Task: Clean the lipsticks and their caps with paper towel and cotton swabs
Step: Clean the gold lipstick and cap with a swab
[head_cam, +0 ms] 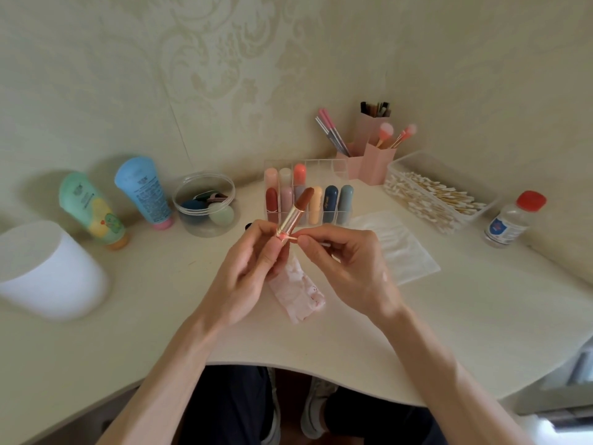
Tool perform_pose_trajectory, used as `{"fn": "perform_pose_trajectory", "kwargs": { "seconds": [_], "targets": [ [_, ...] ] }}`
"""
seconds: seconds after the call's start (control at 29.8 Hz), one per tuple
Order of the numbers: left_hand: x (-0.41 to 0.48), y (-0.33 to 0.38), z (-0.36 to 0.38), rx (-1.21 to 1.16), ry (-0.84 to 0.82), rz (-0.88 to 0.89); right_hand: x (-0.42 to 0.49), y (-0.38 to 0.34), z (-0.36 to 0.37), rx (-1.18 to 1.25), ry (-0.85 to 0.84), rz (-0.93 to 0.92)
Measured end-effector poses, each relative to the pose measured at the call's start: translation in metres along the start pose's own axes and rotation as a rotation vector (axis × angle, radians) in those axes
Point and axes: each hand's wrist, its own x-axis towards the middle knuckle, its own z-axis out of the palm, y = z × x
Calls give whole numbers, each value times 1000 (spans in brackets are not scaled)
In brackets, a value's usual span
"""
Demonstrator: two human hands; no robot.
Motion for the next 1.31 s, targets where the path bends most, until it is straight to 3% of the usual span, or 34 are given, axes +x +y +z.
{"fn": "perform_pose_trajectory", "kwargs": {
  "seconds": [0.2,0.37,0.64,0.94,1.04,1.11,1.21,1.31],
  "targets": [
    [0,3,-1,57,-2,0,-1,0,1,1,-7,2],
    [0,0,1,-68,9,-82,-1,1,1,-7,5,-5],
    [0,2,1,25,1,-15,-1,6,-3,-20,1,-10],
    [0,-1,0,8,18,-54,0,9,-10,-122,63,33],
    [0,-1,1,0,19,-43,3,13,-24,-246,141,37],
    [0,0,1,-1,18,-19,5,22,-41,-472,217,76],
    [1,4,2,-37,14,-35,3,34,-66,-791,312,210],
    [2,9,5,-116,-9,-70,2,33,-77,-899,315,333]
  ]
}}
